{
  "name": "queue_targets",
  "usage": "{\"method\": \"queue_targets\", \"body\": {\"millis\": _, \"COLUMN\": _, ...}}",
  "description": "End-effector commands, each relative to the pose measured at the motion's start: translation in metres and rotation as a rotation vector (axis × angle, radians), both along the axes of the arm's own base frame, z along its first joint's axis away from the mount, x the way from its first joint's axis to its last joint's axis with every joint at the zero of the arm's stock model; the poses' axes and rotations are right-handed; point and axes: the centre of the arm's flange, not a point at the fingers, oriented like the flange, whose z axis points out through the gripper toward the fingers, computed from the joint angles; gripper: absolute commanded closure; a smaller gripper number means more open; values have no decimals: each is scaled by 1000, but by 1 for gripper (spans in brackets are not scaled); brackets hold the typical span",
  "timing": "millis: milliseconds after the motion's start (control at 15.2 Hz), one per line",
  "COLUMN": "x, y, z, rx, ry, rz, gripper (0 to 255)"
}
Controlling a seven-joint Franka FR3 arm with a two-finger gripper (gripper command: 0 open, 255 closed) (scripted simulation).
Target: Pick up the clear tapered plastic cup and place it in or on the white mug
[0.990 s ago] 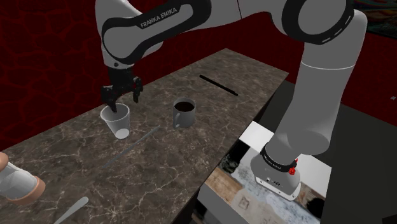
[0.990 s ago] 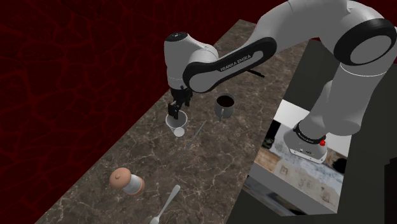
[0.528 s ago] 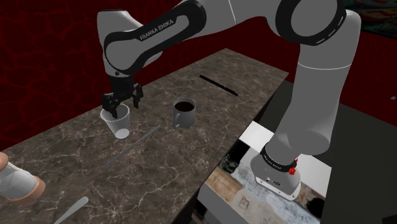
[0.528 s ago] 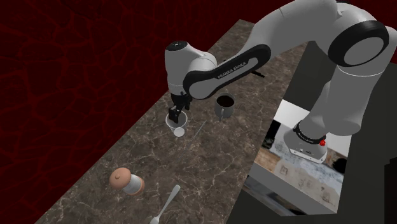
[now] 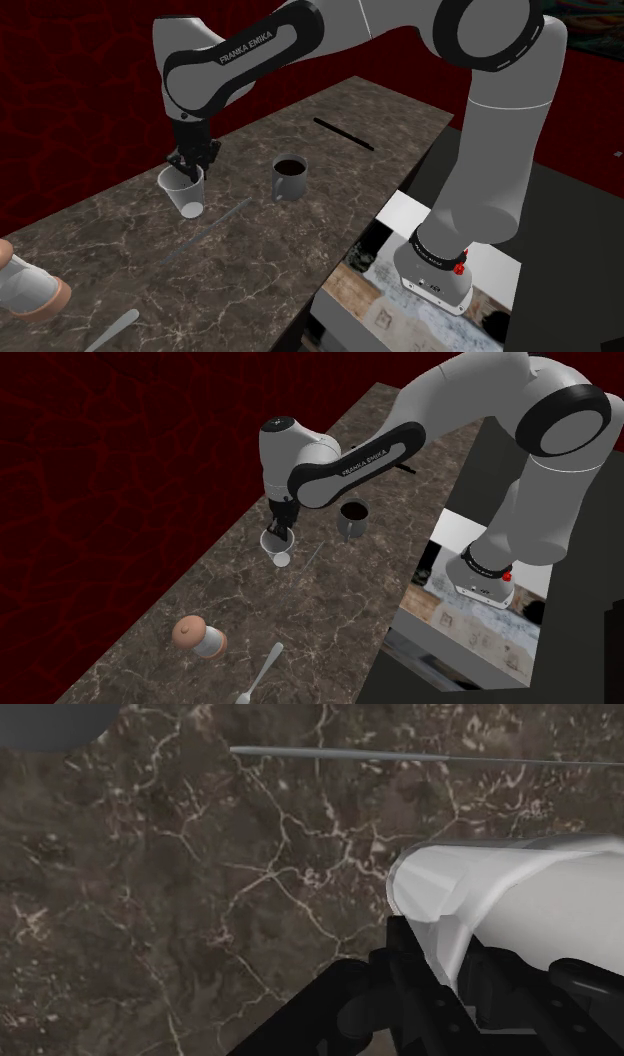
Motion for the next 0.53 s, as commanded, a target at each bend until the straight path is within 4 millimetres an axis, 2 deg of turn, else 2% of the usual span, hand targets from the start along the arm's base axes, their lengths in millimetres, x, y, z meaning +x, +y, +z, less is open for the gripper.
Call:
{"method": "queue_targets", "body": {"millis": 0, "x": 0, "y": 0, "z": 0, "rx": 0, "ry": 0, "rz": 0, "gripper": 255}}
{"method": "queue_targets", "body": {"millis": 396, "x": 0, "y": 0, "z": 0, "rx": 0, "ry": 0, "rz": 0, "gripper": 255}}
{"method": "queue_targets", "body": {"millis": 462, "x": 0, "y": 0, "z": 5, "rx": 0, "ry": 0, "rz": 0, "gripper": 255}}
